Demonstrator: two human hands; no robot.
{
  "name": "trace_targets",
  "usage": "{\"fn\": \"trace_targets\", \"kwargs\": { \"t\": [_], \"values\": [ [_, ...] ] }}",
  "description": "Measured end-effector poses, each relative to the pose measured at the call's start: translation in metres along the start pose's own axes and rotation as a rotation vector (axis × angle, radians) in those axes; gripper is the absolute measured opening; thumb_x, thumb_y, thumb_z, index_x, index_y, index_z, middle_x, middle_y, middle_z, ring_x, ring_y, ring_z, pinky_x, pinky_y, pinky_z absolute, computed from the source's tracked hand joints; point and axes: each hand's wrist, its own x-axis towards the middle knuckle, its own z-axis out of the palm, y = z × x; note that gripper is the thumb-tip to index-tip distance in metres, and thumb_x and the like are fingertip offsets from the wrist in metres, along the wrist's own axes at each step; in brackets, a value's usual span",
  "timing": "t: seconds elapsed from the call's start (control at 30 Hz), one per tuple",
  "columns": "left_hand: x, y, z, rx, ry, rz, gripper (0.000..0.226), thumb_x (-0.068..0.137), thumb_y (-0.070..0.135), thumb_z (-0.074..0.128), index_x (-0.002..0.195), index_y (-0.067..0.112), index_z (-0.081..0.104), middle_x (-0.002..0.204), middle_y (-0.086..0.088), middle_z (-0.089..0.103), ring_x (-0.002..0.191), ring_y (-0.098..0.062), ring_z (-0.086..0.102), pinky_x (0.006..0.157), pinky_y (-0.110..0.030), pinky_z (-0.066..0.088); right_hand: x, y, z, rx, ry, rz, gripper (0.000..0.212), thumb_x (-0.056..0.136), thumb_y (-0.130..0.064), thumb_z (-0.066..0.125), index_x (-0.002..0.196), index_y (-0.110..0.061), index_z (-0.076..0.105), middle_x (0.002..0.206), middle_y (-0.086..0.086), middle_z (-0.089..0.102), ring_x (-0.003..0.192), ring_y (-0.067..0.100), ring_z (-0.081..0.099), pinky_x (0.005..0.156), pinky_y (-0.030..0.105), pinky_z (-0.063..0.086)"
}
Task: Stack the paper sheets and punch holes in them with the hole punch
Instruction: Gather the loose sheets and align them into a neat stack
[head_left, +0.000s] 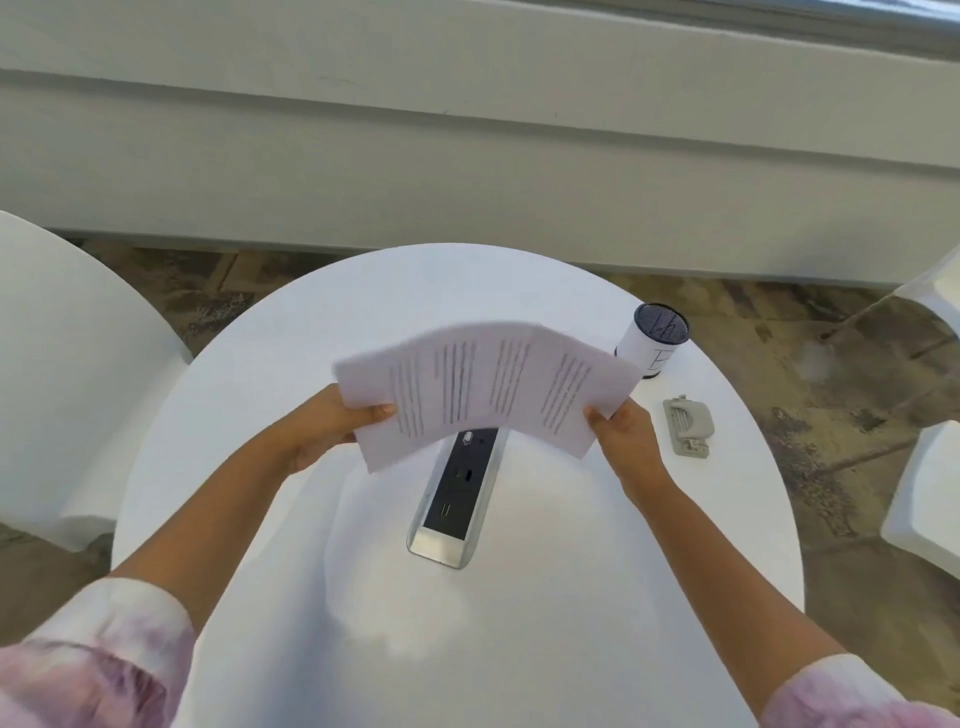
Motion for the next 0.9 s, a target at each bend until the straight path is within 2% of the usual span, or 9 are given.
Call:
{"fn": "trace_targets", "kwargs": {
  "t": [0.07,0.17,0.23,0.43,0.57,0.63,0.73,0.83,0.9],
  "values": [
    [-0.002,-0.002,0.005,0.003,0.054,0.075,0.040,0.063,0.038,0.068,0.102,0.034,0.056,0.097,-0.002,0.066,0.093,-0.019,0.064,0.080,-0.042,0.055,-0.003,0.001,0.003,0.031,-0.003,-0.012,0.021,0.092,0.000,0.047,0.099,-0.018,0.056,0.100,0.001,0.062,0.089,0.015,0.060,0.072,0.015,0.049],
    [-0.001,-0.010,0.009,0.028,0.130,0.136,0.029,0.072,0.033,0.056,0.101,0.033,0.056,0.102,-0.006,0.064,0.096,-0.021,0.063,0.082,-0.042,0.053,-0.007,0.002,0.008,0.045,-0.050,-0.026,0.032,0.092,-0.002,0.048,0.091,-0.032,0.057,0.096,-0.007,0.064,0.091,0.013,0.061,0.074,0.019,0.048],
    [0.000,-0.017,0.008,0.025,0.170,0.139,0.033,0.074,0.036,0.057,0.105,0.029,0.058,0.107,-0.011,0.065,0.101,-0.026,0.063,0.086,-0.045,0.053,-0.009,0.005,0.011,0.052,-0.065,-0.020,0.033,0.092,-0.003,0.048,0.091,-0.034,0.057,0.097,-0.004,0.064,0.093,0.016,0.061,0.076,0.022,0.048],
    [-0.001,-0.037,0.019,0.027,0.184,0.082,0.052,0.072,0.038,0.060,0.118,0.017,0.056,0.111,-0.016,0.063,0.105,-0.030,0.061,0.089,-0.048,0.052,-0.013,0.018,0.021,-0.016,-0.096,0.049,0.025,0.092,-0.001,0.044,0.101,-0.022,0.054,0.101,0.004,0.061,0.099,0.024,0.059,0.079,0.027,0.047],
    [0.000,-0.038,0.025,-0.040,0.235,0.085,0.044,0.072,0.039,0.056,0.112,0.020,0.057,0.105,-0.010,0.064,0.099,-0.026,0.061,0.077,-0.032,0.052,-0.012,0.013,0.019,0.003,-0.070,-0.004,0.026,0.093,-0.001,0.044,0.097,-0.024,0.055,0.097,0.003,0.061,0.092,0.021,0.059,0.074,0.023,0.048],
    [-0.001,-0.036,0.030,-0.062,0.242,0.086,0.037,0.072,0.039,0.054,0.106,0.026,0.057,0.102,-0.007,0.063,0.095,-0.023,0.061,0.075,-0.030,0.051,-0.010,0.013,0.016,-0.011,-0.069,-0.016,0.027,0.092,0.000,0.043,0.102,-0.022,0.055,0.101,0.004,0.061,0.097,0.023,0.059,0.076,0.025,0.048],
    [-0.001,-0.039,0.031,-0.052,0.252,0.087,0.025,0.084,0.034,0.056,0.107,0.025,0.055,0.105,-0.010,0.062,0.098,-0.026,0.061,0.079,-0.037,0.052,-0.008,0.018,0.014,-0.030,-0.061,0.014,0.027,0.092,0.000,0.044,0.106,-0.020,0.055,0.105,0.003,0.061,0.105,0.024,0.059,0.081,0.027,0.048],
    [0.000,-0.041,0.029,-0.069,0.290,0.077,0.016,0.095,0.022,0.047,0.107,0.023,0.056,0.104,-0.007,0.063,0.098,-0.027,0.060,0.085,-0.046,0.050,-0.007,0.018,0.013,-0.034,0.014,-0.001,0.030,0.090,-0.006,0.051,0.118,-0.018,0.051,0.113,0.000,0.059,0.112,0.019,0.056,0.091,0.031,0.048],
    [-0.001,-0.040,0.030,-0.153,0.317,0.066,0.016,0.095,0.021,0.045,0.103,0.028,0.057,0.102,-0.001,0.064,0.097,-0.024,0.060,0.082,-0.046,0.050,-0.008,0.019,0.014,0.023,0.097,0.007,0.040,0.089,-0.010,0.055,0.128,-0.018,0.044,0.123,-0.002,0.056,0.118,0.014,0.052,0.099,0.031,0.044]
  ]
}}
